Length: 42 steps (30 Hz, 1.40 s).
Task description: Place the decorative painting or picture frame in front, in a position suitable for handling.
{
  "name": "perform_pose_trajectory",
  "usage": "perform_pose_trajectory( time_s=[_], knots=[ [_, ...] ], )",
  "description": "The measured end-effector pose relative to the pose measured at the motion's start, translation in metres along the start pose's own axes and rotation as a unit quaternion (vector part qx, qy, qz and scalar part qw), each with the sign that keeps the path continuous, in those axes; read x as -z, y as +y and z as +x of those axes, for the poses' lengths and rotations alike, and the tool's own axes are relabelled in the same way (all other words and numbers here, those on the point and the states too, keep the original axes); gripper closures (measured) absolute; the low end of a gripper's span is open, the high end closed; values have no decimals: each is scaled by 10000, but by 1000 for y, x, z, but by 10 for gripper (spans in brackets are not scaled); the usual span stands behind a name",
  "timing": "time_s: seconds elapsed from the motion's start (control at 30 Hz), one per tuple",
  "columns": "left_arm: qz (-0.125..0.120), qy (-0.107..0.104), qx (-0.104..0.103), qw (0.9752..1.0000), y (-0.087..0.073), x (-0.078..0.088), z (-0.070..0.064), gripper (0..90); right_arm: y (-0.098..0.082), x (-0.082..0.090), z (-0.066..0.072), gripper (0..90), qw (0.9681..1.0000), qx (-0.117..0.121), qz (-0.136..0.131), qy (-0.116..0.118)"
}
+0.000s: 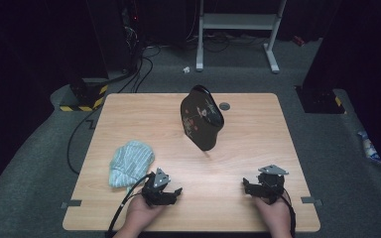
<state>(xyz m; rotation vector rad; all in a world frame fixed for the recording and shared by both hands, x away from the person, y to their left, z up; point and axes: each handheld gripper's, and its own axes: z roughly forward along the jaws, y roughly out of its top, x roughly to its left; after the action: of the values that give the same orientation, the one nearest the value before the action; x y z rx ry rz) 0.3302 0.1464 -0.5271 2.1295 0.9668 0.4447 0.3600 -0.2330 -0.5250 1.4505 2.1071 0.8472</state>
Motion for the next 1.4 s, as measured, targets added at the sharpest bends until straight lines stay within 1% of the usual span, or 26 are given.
perform_pose_trajectory(
  time_s=[0.97,1.4],
  knots=[
    [0,-2,-18,10000,0,0,0,273,0,0,0,101,10000,15,-13,28],
    [1,-2,-17,10000,0,0,0,273,0,0,-2,105,10000,7,-28,65]
  ],
)
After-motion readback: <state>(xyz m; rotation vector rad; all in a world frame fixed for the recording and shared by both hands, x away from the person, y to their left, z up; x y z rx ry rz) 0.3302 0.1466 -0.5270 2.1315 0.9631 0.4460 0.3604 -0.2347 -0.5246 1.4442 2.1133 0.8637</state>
